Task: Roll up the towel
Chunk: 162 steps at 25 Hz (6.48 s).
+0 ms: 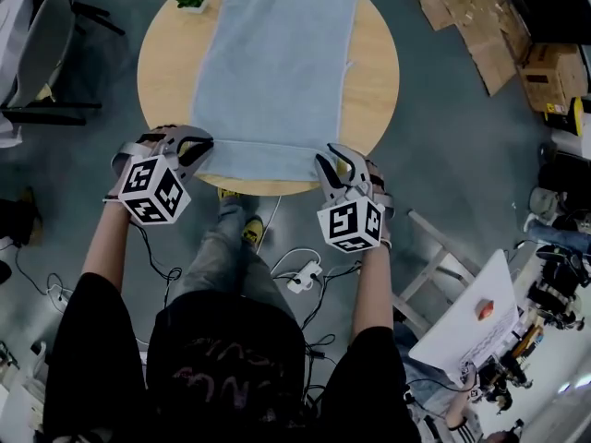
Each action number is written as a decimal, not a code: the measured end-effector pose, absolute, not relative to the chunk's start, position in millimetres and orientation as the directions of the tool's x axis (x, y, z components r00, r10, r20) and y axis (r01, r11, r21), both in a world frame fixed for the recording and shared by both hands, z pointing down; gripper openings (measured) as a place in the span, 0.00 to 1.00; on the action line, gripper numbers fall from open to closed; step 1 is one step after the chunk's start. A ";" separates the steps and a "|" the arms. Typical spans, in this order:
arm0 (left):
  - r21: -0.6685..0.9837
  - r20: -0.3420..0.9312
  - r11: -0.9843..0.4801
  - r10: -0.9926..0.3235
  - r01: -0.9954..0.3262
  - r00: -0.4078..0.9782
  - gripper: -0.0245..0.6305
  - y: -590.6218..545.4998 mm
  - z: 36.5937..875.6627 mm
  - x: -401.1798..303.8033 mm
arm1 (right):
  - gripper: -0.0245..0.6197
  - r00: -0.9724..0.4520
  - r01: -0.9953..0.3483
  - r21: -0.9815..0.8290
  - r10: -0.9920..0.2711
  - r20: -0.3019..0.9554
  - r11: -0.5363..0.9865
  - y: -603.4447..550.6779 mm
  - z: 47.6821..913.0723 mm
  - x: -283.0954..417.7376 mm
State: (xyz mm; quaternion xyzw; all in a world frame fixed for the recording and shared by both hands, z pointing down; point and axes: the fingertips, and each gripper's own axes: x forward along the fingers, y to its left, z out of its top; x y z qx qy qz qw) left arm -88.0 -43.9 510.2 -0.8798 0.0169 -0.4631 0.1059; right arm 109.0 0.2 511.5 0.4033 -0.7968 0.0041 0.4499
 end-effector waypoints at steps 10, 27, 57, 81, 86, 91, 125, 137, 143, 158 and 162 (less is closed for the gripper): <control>-0.258 0.733 -0.962 -0.257 -0.092 0.630 0.20 -59.1 489.7 -97.0 | 0.34 -0.267 -0.781 0.280 -0.705 0.657 0.558 0.5 483.9 127.4; -0.299 0.775 -0.915 -0.398 -0.270 0.491 0.14 -78.8 524.1 -113.7 | 0.34 -0.346 -0.765 0.174 -0.624 0.701 0.620 -42.8 529.9 134.1; 0.176 0.586 -0.830 -0.344 -0.530 0.734 0.17 -115.4 473.4 -143.8 | 0.29 -0.434 -0.898 -0.172 -0.749 0.501 0.405 -42.1 481.4 172.5; -0.117 0.909 -0.987 -0.061 0.112 0.411 0.09 1.9 544.9 -134.9 | 0.08 -0.443 -0.439 0.046 -0.261 0.858 0.897 53.1 550.5 100.1; 0.164 0.831 -0.986 0.121 -0.032 0.542 0.09 -6.4 528.2 -130.4 | 0.09 -0.549 -0.549 -0.161 -0.209 0.809 0.820 48.5 535.3 107.2; 0.296 0.790 -0.953 0.206 -0.065 0.578 0.10 -31.6 519.4 -124.4 | 0.11 -0.576 -0.589 -0.248 -0.184 0.797 0.770 24.1 534.1 115.2; -0.003 0.767 -0.951 -0.201 -0.310 0.609 0.24 -102.3 534.3 -131.3 | 0.28 -0.372 -0.804 0.075 -0.598 0.710 0.590 -44.7 525.2 152.2; -0.247 0.754 -0.968 -0.216 -0.037 0.621 0.24 -30.7 474.5 -117.7 | 0.28 -0.424 -0.560 0.293 -0.572 0.702 0.775 23.9 483.0 101.9; -0.358 0.818 -0.933 -0.289 0.047 0.497 0.34 -49.8 528.5 -115.2 | 0.43 -0.381 -0.480 0.304 -0.508 0.773 0.823 8.9 539.8 104.6; -0.070 0.909 -0.988 -0.006 0.137 0.418 0.12 -33.3 545.4 -118.3 | 0.12 -0.429 -0.429 0.043 -0.246 0.869 0.902 25.4 556.2 102.9; 0.122 0.897 -0.980 0.176 0.157 0.406 0.12 14.7 543.2 -125.2 | 0.11 -0.492 -0.417 -0.143 -0.091 0.866 0.898 71.6 551.9 96.1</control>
